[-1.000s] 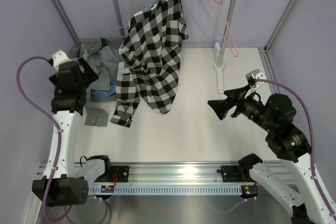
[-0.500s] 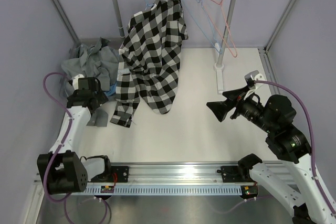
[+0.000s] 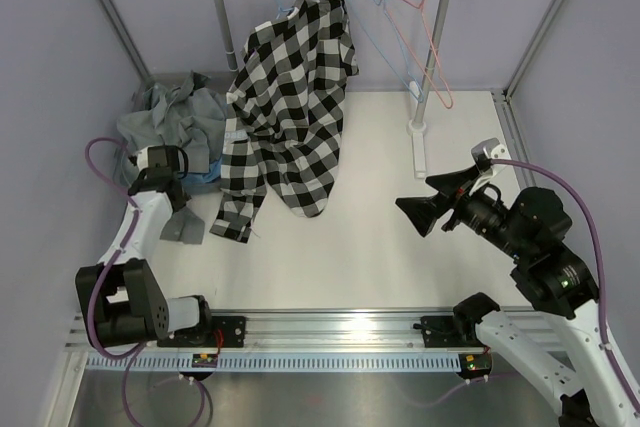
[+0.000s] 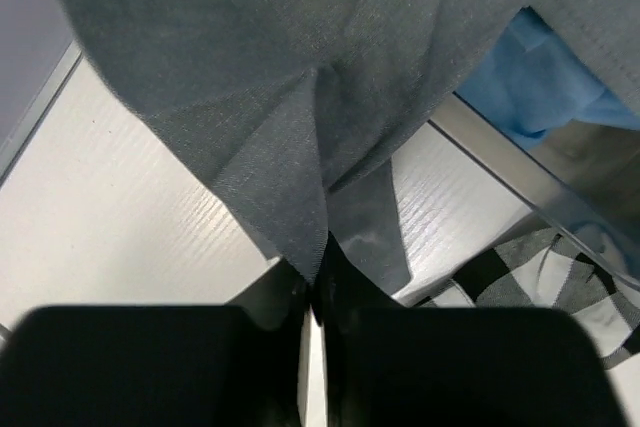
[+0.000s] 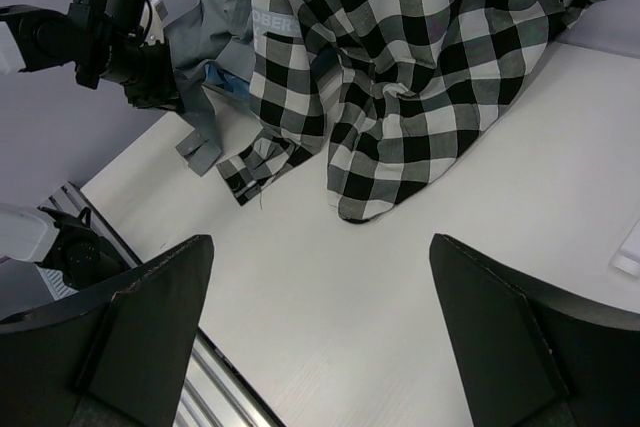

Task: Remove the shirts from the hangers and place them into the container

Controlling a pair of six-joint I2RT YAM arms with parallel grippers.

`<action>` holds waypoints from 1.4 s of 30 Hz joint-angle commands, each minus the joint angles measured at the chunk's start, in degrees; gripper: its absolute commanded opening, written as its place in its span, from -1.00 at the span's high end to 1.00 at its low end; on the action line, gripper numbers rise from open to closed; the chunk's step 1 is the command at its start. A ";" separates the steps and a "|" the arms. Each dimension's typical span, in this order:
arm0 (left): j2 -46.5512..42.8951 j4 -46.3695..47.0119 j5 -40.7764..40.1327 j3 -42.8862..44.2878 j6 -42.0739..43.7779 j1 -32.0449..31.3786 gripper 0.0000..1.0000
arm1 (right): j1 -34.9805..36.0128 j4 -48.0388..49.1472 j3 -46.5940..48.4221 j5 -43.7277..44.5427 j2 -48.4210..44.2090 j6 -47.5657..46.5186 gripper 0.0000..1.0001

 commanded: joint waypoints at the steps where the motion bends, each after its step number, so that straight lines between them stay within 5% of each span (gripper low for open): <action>1: -3.07 1.49 -1.67 3.10 2.01 0.19 0.99 | 1.23 1.29 0.28 0.76 -0.95 -0.19 -0.99; 11: -3.52 -3.61 0.00 26.73 7.90 0.27 1.00 | 1.85 1.28 0.10 1.47 0.54 -0.37 -0.99; 20: 22.31 -0.20 4.39 49.93 8.96 0.27 1.00 | 1.85 0.93 -0.07 2.26 3.09 -1.16 -0.99; 31: 40.33 18.88 8.78 42.49 6.50 0.54 1.00 | 2.03 0.14 0.10 4.28 7.40 -3.36 -0.99; 39: 49.84 13.62 14.94 46.52 4.91 1.85 0.95 | 2.03 0.49 -0.07 5.25 8.01 -3.97 -0.99; 42: 46.86 11.60 14.59 46.61 5.09 2.21 0.76 | 2.03 0.40 -0.07 5.51 7.75 -3.89 -0.99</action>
